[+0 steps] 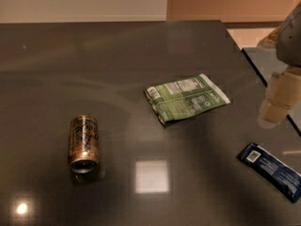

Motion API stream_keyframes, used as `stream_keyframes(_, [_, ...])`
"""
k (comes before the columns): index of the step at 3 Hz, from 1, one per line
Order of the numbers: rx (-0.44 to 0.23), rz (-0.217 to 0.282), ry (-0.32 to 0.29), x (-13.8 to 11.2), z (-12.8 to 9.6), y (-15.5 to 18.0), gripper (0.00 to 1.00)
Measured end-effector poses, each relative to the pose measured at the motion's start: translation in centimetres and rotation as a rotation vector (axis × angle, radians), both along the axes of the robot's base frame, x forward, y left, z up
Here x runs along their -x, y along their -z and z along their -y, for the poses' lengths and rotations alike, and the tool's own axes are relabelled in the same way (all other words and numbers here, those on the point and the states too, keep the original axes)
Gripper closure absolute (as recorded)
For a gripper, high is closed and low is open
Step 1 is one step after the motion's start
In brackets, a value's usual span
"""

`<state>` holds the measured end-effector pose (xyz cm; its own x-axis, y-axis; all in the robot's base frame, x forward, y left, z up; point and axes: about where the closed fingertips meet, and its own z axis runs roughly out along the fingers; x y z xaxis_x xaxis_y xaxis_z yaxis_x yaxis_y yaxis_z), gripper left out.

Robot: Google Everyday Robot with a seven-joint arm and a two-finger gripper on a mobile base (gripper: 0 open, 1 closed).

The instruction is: Pick orange can

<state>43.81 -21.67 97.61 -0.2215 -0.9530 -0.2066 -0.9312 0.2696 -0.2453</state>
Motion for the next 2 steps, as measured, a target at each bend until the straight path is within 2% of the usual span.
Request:
stream_keyframes(1, [0.000, 0.002, -0.001, 0.0, 0.0, -0.1, 0.00])
stream_keyframes(2, [-0.014, 0.007, -0.091, -0.9, -1.7, 0.0, 0.00])
